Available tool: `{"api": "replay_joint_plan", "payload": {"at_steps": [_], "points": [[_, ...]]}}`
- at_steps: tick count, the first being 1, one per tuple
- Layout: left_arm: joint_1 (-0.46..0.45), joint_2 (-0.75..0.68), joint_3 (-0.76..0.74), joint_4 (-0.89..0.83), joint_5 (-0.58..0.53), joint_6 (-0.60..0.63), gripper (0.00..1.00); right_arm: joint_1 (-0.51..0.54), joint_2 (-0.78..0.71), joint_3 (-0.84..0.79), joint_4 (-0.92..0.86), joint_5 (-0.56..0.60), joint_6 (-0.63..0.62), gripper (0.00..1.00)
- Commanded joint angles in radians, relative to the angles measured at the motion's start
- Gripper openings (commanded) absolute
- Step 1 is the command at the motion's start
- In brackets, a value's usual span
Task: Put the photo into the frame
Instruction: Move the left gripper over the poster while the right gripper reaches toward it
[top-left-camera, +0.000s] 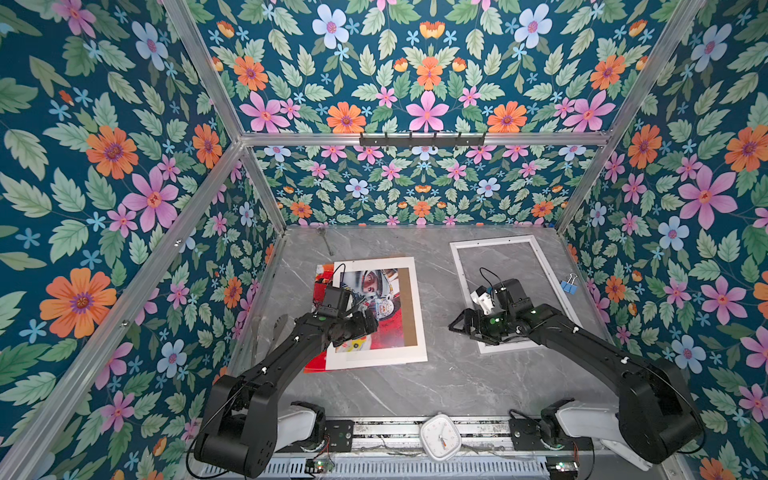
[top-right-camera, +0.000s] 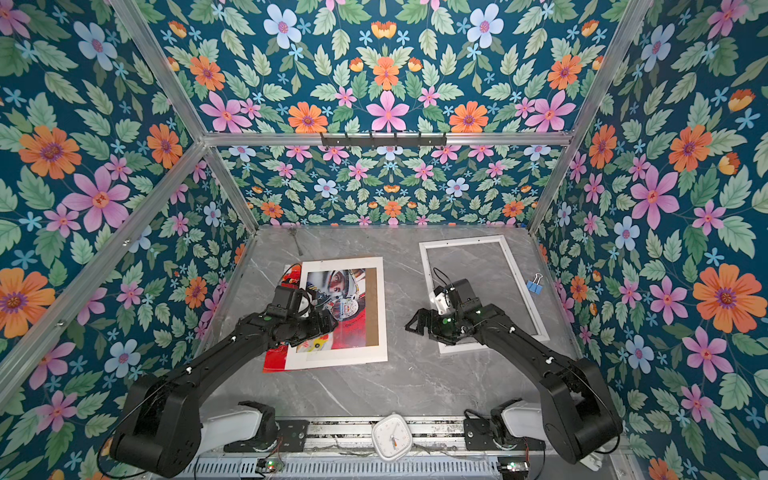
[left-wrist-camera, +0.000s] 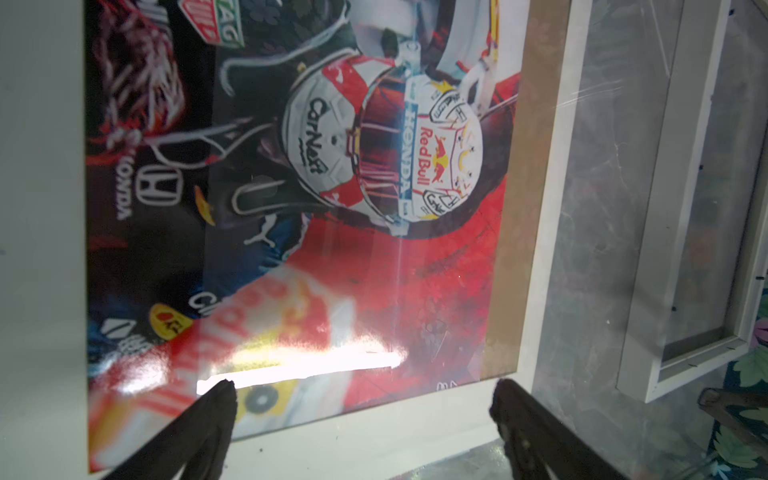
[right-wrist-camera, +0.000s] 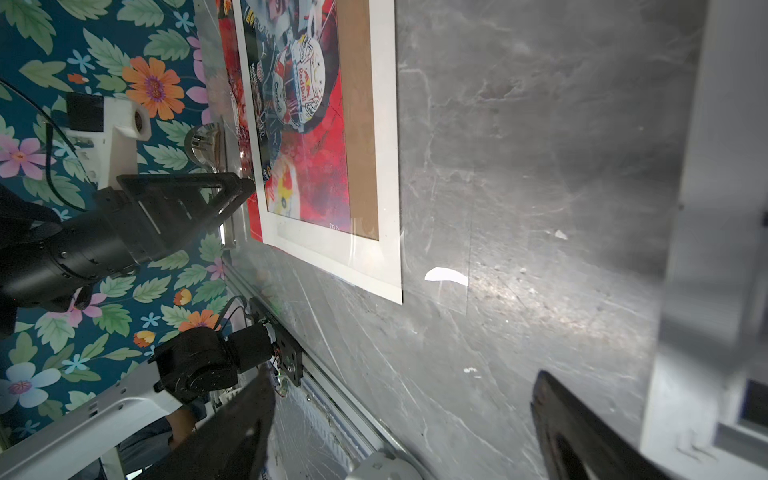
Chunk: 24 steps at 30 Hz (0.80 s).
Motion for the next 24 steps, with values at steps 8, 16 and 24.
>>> {"api": "replay_joint_plan", "payload": {"at_steps": [8,16,24], "points": [[-0.022,0.007,-0.069,0.020,0.001,-0.061,0.99,0.014,0.092,-0.013,0.068,-0.036,0.046,0.96],[-0.036,0.040,-0.096,0.018,-0.056,-0.070,0.98,0.027,0.142,-0.025,0.104,-0.045,0.047,0.96],[-0.040,0.057,-0.098,-0.021,-0.090,-0.064,0.98,0.065,0.228,-0.022,0.177,-0.061,0.065,0.95]]}}
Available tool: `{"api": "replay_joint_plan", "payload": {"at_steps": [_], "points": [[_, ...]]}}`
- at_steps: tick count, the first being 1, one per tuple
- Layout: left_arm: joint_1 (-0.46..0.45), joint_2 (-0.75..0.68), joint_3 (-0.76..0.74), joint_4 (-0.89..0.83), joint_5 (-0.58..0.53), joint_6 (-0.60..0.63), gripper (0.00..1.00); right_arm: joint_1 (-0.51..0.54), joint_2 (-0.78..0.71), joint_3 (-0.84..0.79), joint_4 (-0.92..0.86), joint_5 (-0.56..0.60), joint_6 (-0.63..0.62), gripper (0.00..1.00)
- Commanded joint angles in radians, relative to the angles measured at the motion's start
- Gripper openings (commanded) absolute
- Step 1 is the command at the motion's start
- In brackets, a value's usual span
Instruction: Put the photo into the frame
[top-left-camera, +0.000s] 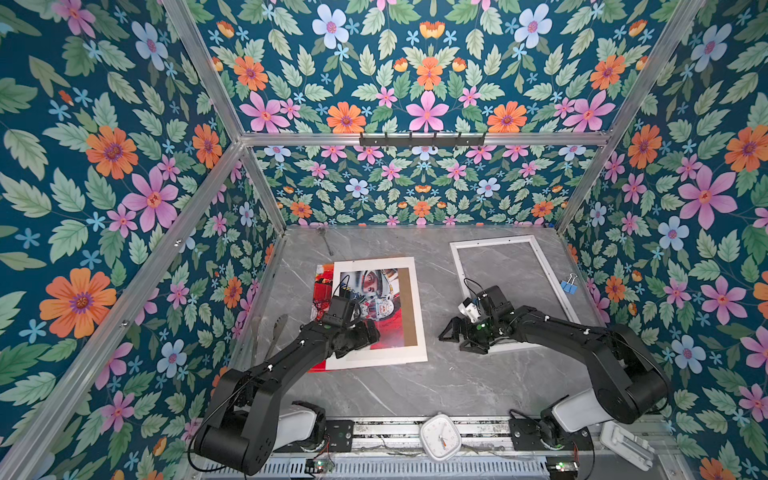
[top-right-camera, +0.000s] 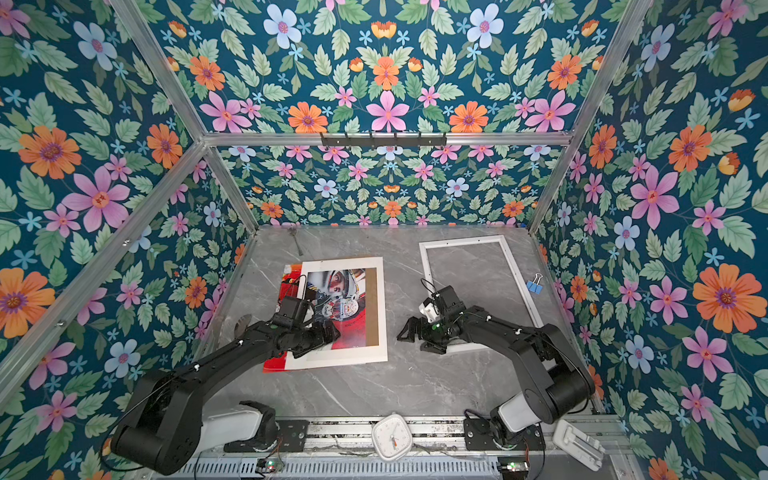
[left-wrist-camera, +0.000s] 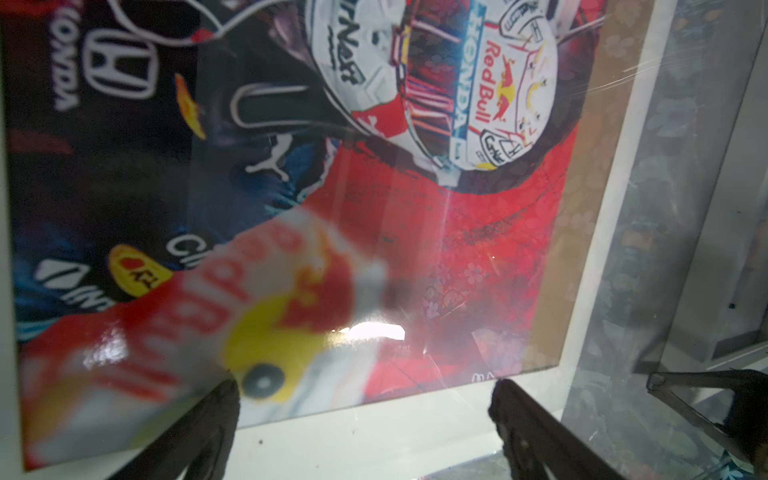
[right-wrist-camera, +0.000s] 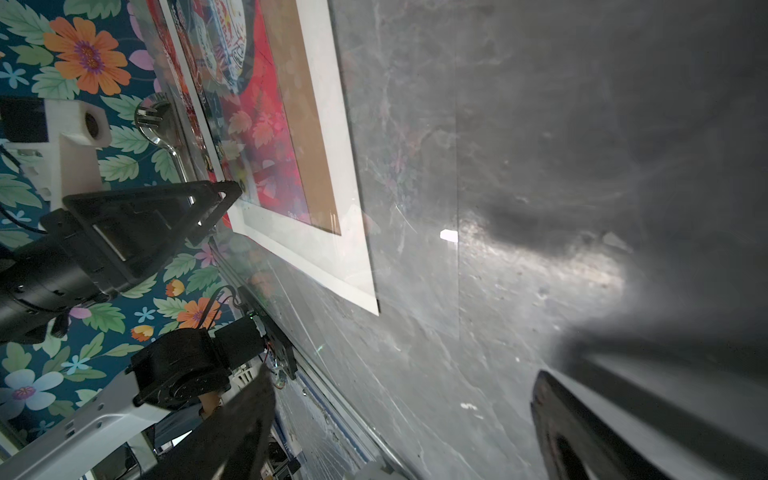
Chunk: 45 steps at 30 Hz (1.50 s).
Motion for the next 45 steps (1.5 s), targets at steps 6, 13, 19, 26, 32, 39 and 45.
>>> {"api": "replay_joint_plan", "payload": {"at_steps": [6,13,19,26,32,39,45], "points": [[-0.001,0.027,-0.013,-0.100,-0.067,0.006,0.98,0.014,0.070,-0.003,0.089,-0.025,0.024,0.95],[-0.005,0.042,-0.008,-0.114,-0.074,0.012,0.98,0.020,0.099,-0.019,0.149,-0.050,0.048,0.94],[-0.010,0.054,-0.005,-0.115,-0.076,0.008,0.98,0.020,0.118,-0.026,0.199,-0.079,0.066,0.94],[-0.019,0.072,-0.003,-0.115,-0.079,0.006,0.97,0.020,0.125,-0.042,0.267,-0.107,0.101,0.94],[-0.028,0.084,0.001,-0.113,-0.080,0.008,0.97,0.020,0.124,-0.048,0.307,-0.125,0.118,0.94],[-0.035,0.093,0.006,-0.113,-0.084,0.008,0.97,0.020,0.124,-0.051,0.359,-0.160,0.143,0.94],[-0.037,0.077,0.034,-0.150,-0.109,0.007,0.98,0.020,0.159,-0.059,0.398,-0.175,0.165,0.94]]}}
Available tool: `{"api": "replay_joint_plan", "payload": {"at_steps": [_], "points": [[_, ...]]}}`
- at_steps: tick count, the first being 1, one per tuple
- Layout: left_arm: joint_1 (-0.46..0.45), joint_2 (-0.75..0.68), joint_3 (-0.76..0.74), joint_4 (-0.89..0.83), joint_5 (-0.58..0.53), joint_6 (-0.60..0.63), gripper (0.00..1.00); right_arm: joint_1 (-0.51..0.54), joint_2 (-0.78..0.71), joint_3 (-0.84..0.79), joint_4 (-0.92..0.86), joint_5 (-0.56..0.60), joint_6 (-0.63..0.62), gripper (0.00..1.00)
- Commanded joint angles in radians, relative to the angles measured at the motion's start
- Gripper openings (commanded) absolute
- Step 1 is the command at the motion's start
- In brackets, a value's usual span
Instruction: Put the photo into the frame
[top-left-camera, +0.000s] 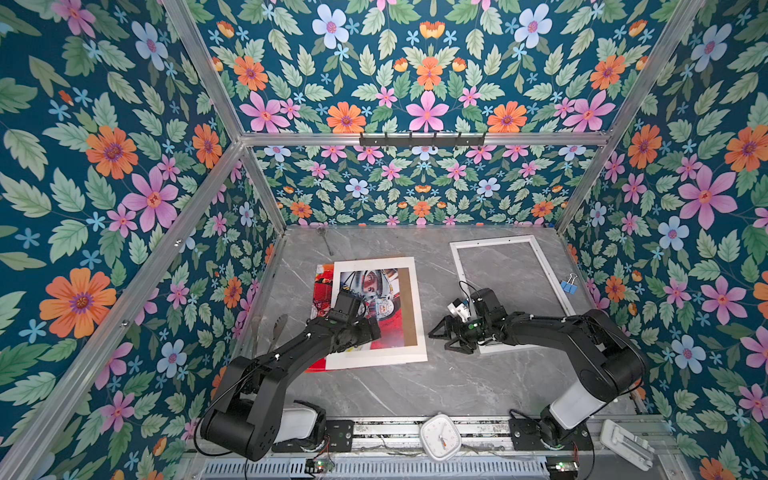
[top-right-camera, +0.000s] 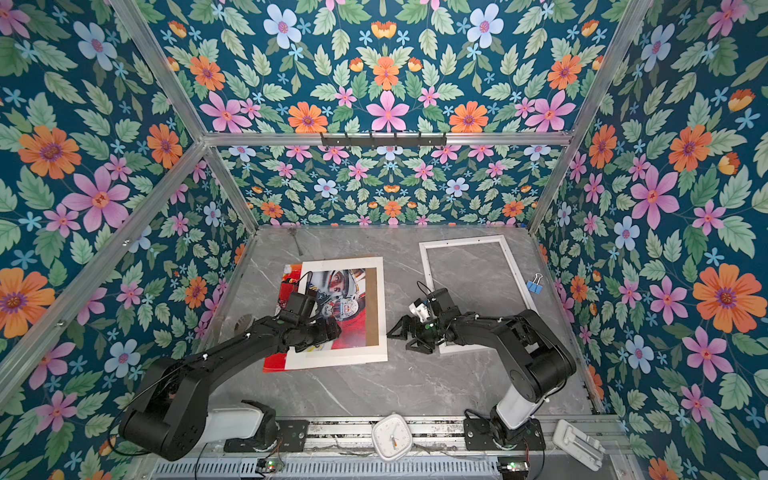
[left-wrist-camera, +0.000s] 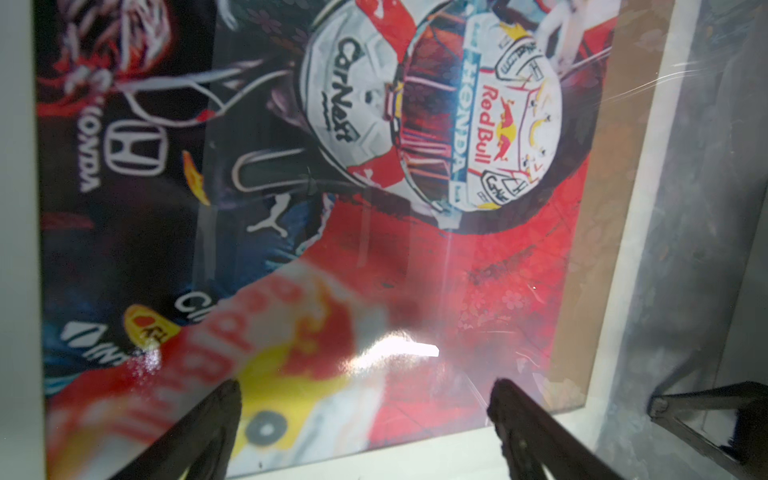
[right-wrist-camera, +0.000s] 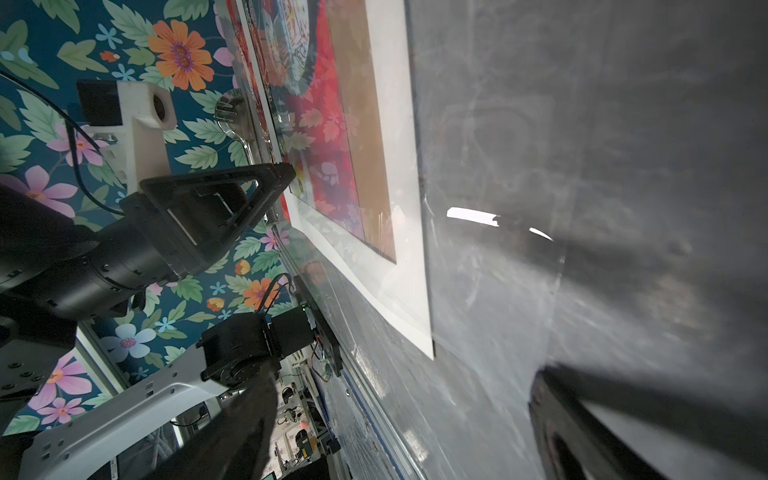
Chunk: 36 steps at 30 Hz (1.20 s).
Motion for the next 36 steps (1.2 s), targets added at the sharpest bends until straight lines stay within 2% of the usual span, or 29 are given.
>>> {"api": "replay_joint_plan", "payload": {"at_steps": [1,11,14,18,20,29,36], "points": [[0.000,-0.001,0.006,-0.167,-0.035,-0.008,0.98,0.002,0.031,-0.003,0.040,-0.015,0.025,0.94],[0.001,-0.011,0.094,-0.254,-0.064,0.018,0.99,0.002,0.014,0.002,0.046,-0.021,0.042,0.93],[0.001,-0.025,0.131,-0.279,-0.070,0.024,0.99,0.001,-0.051,0.034,-0.070,0.016,0.004,0.93],[0.002,-0.040,0.169,-0.299,-0.071,0.026,0.99,0.002,-0.117,0.104,-0.315,0.149,-0.097,0.93],[0.002,-0.043,0.179,-0.303,-0.070,0.028,0.99,0.002,-0.125,0.125,-0.382,0.194,-0.134,0.93],[0.006,-0.049,0.195,-0.306,-0.088,0.031,1.00,0.006,-0.033,0.173,-0.382,0.210,-0.147,0.93],[0.019,-0.060,0.167,-0.273,-0.083,0.031,1.00,0.050,0.053,0.222,-0.385,0.218,-0.148,0.92]]}}
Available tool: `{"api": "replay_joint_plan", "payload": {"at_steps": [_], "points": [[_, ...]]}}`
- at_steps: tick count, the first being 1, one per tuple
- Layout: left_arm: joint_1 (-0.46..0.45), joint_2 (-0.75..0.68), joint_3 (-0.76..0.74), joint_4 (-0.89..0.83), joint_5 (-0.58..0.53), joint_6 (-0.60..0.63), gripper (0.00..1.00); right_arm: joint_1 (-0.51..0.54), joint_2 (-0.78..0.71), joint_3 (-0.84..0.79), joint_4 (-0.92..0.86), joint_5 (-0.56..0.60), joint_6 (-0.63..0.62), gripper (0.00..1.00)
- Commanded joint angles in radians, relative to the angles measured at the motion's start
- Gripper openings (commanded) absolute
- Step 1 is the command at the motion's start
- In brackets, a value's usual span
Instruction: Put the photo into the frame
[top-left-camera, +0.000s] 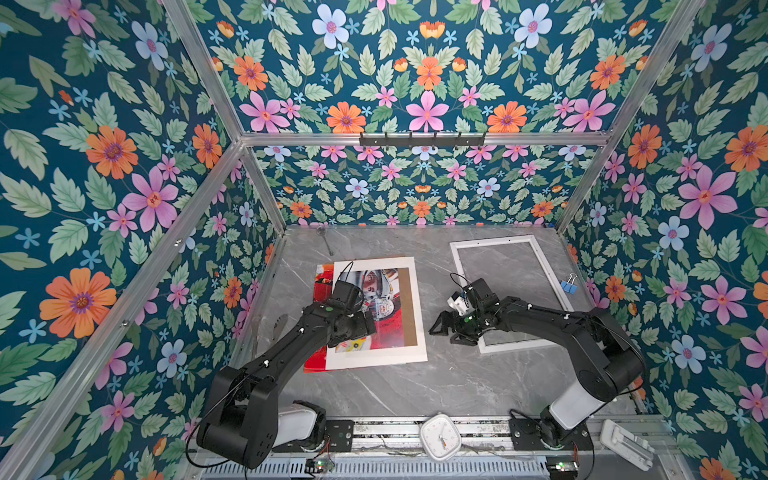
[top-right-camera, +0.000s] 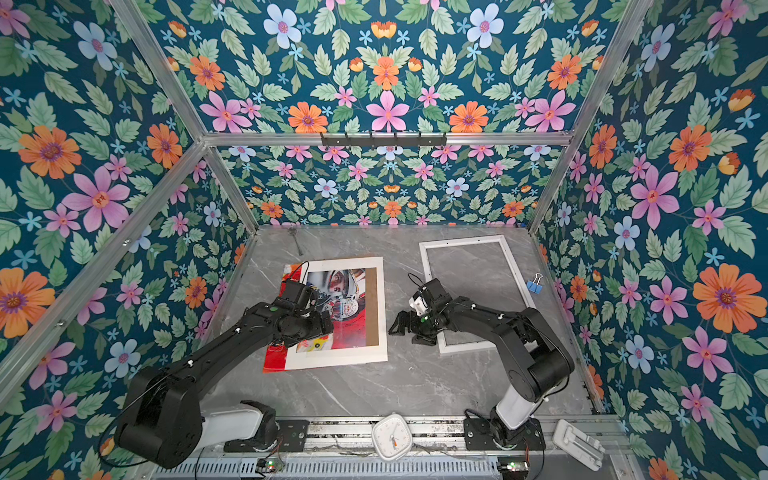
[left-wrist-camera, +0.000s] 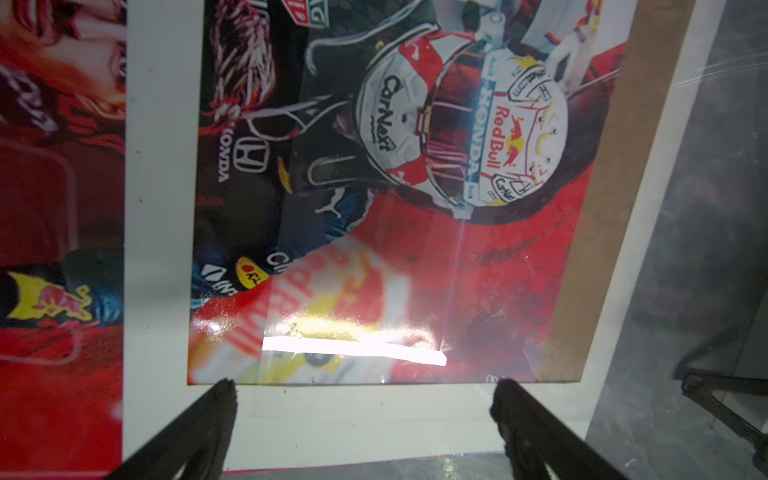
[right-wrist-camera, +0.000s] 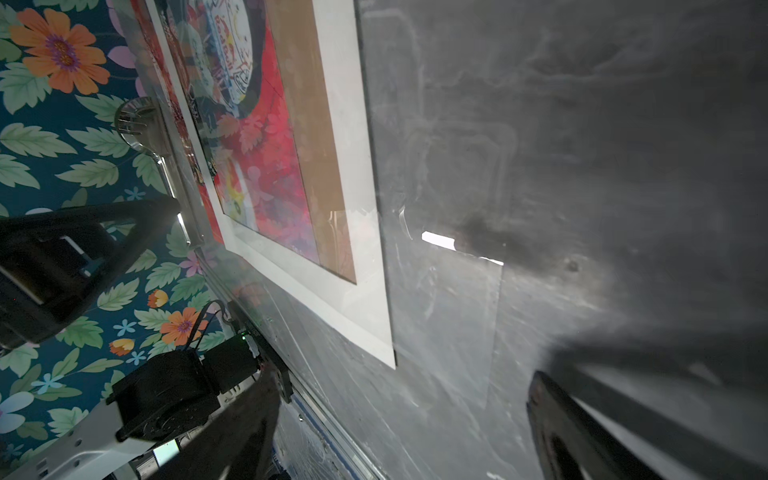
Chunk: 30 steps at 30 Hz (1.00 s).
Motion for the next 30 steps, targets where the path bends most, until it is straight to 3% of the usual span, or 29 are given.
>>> {"api": "replay_joint_plan", "payload": {"at_steps": [1,14,19,30], "points": [[0.007,-0.003,-0.012,0.014,-0.003,0.009,0.99,0.019,0.039,0.024,-0.012,0.012,-0.003,0.92],[0.015,0.035,-0.043,0.070,-0.001,0.019,0.99,0.089,0.099,0.095,0.011,0.003,0.024,0.91],[0.015,0.055,-0.042,0.120,0.032,0.006,0.99,0.092,0.090,0.070,0.074,-0.039,0.048,0.91],[0.015,0.144,-0.020,0.220,0.094,-0.014,0.99,0.091,-0.008,-0.037,0.107,-0.007,0.097,0.91]]}}
